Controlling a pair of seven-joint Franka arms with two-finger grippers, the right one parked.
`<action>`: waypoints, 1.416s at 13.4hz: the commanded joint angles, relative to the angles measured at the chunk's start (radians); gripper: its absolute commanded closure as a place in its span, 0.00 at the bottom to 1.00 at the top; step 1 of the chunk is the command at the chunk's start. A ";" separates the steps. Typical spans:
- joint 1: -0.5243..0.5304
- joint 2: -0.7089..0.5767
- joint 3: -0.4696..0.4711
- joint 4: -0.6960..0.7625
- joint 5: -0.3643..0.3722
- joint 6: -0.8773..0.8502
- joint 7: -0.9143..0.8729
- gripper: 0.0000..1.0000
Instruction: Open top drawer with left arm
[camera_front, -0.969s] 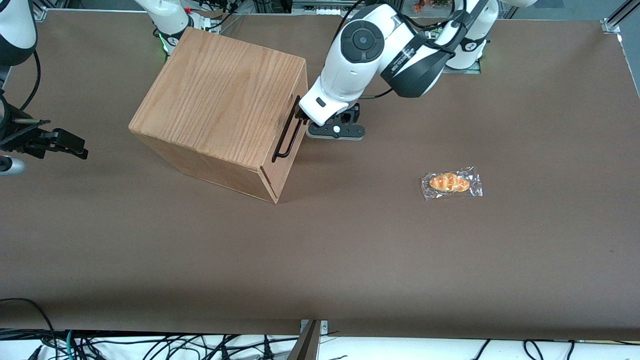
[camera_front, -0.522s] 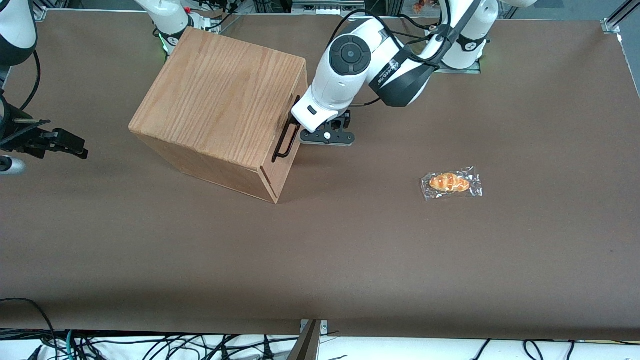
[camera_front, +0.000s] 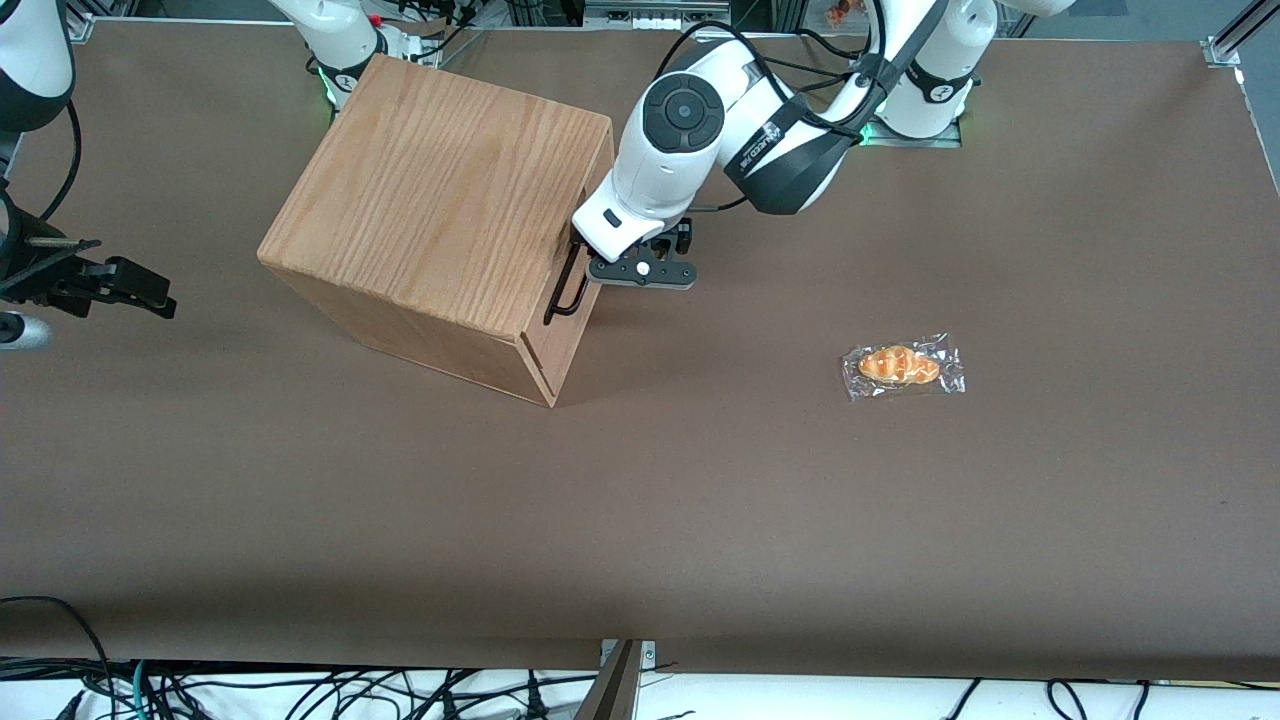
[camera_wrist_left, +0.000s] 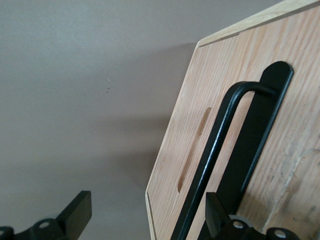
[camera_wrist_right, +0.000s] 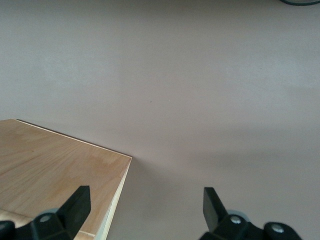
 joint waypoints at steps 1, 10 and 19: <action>-0.016 0.019 0.010 0.035 -0.006 -0.006 0.011 0.00; -0.021 0.034 0.010 0.032 -0.004 0.008 0.058 0.00; -0.009 0.034 0.010 0.027 -0.003 0.006 0.063 0.00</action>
